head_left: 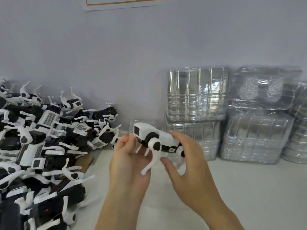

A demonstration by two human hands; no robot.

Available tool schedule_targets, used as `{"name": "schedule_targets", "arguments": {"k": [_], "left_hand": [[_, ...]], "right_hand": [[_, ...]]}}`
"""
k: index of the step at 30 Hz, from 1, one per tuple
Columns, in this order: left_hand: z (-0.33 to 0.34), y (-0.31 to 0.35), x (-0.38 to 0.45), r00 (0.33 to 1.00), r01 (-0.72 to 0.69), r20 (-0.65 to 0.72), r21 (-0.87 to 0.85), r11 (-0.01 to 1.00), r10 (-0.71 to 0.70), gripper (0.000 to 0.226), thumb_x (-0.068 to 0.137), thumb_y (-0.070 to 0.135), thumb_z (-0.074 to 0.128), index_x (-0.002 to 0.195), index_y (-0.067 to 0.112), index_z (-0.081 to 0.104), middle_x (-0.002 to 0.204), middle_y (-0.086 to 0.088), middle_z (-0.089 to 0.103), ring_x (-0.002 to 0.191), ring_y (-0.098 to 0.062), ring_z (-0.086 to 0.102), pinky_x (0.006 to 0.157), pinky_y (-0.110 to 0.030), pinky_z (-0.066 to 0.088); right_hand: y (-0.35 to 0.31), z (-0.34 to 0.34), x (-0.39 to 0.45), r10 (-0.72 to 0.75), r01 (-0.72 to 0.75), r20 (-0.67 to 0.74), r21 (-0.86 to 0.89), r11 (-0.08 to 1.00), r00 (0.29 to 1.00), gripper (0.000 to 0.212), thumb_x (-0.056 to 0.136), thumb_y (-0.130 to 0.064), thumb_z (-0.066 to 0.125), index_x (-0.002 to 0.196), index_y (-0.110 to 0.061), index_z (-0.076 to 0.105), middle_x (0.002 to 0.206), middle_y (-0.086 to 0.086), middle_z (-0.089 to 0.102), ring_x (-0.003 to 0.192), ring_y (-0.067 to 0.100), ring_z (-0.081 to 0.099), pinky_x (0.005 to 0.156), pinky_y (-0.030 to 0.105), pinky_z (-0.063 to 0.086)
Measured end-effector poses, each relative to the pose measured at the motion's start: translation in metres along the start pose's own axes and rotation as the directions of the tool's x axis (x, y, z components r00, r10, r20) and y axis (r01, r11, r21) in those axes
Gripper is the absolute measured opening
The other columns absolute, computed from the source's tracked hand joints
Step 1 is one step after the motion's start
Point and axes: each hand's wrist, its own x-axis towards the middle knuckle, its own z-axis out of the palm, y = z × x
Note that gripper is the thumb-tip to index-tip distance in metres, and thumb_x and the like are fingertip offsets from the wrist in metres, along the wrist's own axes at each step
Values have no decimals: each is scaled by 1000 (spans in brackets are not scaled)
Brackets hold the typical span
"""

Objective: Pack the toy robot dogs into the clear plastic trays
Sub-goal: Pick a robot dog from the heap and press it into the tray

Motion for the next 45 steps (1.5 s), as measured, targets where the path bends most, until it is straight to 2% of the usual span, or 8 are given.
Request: {"name": "schedule_targets", "arguments": {"k": [3, 7, 11, 14, 24, 37, 42, 45], "left_hand": [[-1, -10, 3, 991, 107, 67, 78, 991, -113, 12, 94, 12, 56, 106, 13, 56, 92, -14, 64, 74, -21, 67, 62, -32, 59], [-13, -4, 16, 998, -69, 41, 412, 909, 57, 20, 78, 19, 71, 93, 9, 62, 93, -12, 69, 85, -19, 69, 81, -34, 54], [-49, -6, 32, 967, -119, -20, 845, 522, 253, 9, 91, 25, 68, 97, 31, 65, 104, 9, 69, 98, -3, 63, 81, -28, 47], [-76, -17, 45, 974, -56, -24, 937, 344, 223, 19, 95, 18, 63, 109, 31, 60, 111, 12, 62, 111, -14, 59, 89, -33, 46], [-86, -39, 55, 994, 31, 17, 907, 419, -110, 32, 99, 13, 55, 120, 36, 60, 125, 12, 61, 118, -2, 56, 83, -17, 42], [-86, -34, 51, 989, 71, 0, 876, 477, -148, 32, 88, 9, 62, 110, 31, 64, 118, 10, 65, 102, 3, 61, 74, -15, 45], [-86, -31, 48, 987, 65, 16, 870, 489, -160, 43, 67, 17, 60, 110, 21, 64, 114, 5, 70, 110, -8, 64, 90, -26, 48], [-87, -32, 51, 994, 60, -5, 867, 495, -110, 31, 81, 5, 63, 107, 22, 64, 109, 7, 71, 100, 3, 64, 84, -21, 45]], "right_hand": [[10, -3, 1, 3, -3, -12, -44, 999, 1000, 48, 91, -28, 64, 132, -44, 45, 124, -25, 55, 117, 4, 52, 93, 27, 47], [20, -20, 9, 20, -20, -10, -58, 998, 1000, 34, 93, -39, 56, 122, -53, 47, 111, -28, 60, 103, -1, 59, 80, 21, 47], [33, -41, 16, 176, -175, 46, -7, 984, 983, 36, 90, -37, 66, 107, -60, 44, 85, -33, 64, 66, 0, 67, 54, 12, 46], [45, -48, 20, 250, -250, 74, -16, 968, 965, 32, 86, -28, 76, 102, -47, 55, 87, -26, 65, 75, -1, 64, 57, 10, 45], [44, -24, 43, 267, -250, 144, -125, 960, 953, 35, 77, -25, 83, 105, -42, 71, 88, -31, 68, 84, -5, 62, 70, 17, 45], [51, -15, 35, 370, -250, 388, -325, 912, 844, 13, 75, -21, 80, 77, -26, 67, 82, -7, 61, 78, 11, 55, 69, 31, 49], [48, -11, 32, 402, -285, 436, -309, 907, 805, 17, 78, -18, 78, 93, -26, 74, 90, -5, 66, 84, 15, 61, 79, 38, 54], [47, -11, 34, 336, -222, 381, -313, 923, 861, 20, 81, -14, 75, 99, -21, 71, 94, -4, 63, 91, 15, 55, 85, 38, 49]]}}
